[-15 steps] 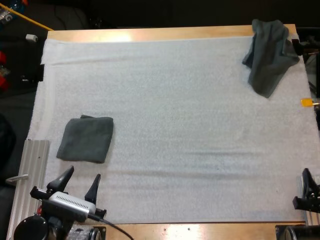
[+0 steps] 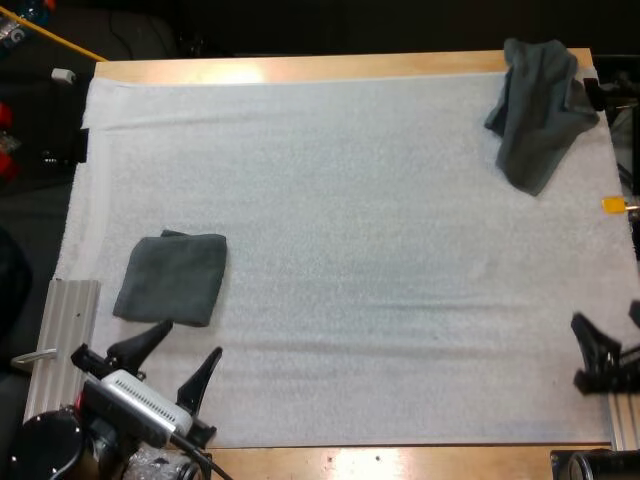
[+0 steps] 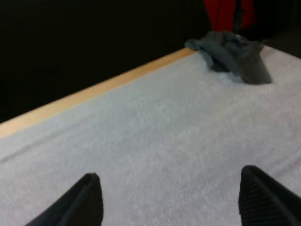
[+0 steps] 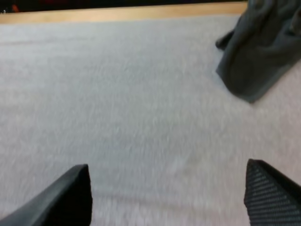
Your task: Pick towel from pile, fold and stack
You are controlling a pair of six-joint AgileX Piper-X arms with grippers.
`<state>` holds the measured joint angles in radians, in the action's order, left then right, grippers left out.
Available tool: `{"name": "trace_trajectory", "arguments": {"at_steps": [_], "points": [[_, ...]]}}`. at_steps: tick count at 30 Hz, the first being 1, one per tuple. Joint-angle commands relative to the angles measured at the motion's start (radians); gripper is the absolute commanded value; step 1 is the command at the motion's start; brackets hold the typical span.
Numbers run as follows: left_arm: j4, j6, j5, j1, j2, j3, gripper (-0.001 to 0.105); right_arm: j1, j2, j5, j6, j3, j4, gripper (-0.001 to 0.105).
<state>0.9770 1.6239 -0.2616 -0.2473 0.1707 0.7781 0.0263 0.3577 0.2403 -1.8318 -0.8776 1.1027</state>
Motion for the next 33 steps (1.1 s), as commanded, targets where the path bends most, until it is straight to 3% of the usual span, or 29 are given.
{"name": "trace_trajectory", "arguments": {"at_steps": [1, 12, 17, 23, 33], "points": [[-0.035, 0.008, -0.004, -0.006, 0.014, 0.011, 0.059, 0.002, 0.029, 0.012, -0.005, -0.013, -0.038, 0.066], [-0.123, 0.008, -0.004, -0.006, 0.147, 0.045, 0.059, 0.014, 0.444, -0.005, 0.083, -0.117, -0.29, 0.066], [-0.123, 0.008, -0.004, -0.006, 0.176, 0.045, 0.059, 0.093, 0.691, -0.12, 0.139, -0.201, -0.389, 0.066], [-0.123, 0.008, -0.004, -0.006, 0.181, 0.045, 0.059, 0.157, 0.954, -0.275, 0.22, -0.33, -0.411, 0.066], [-0.123, 0.008, -0.006, -0.006, 0.181, 0.045, 0.059, 0.16, 1.289, -0.39, 0.26, -0.486, -0.411, 0.065]]}}
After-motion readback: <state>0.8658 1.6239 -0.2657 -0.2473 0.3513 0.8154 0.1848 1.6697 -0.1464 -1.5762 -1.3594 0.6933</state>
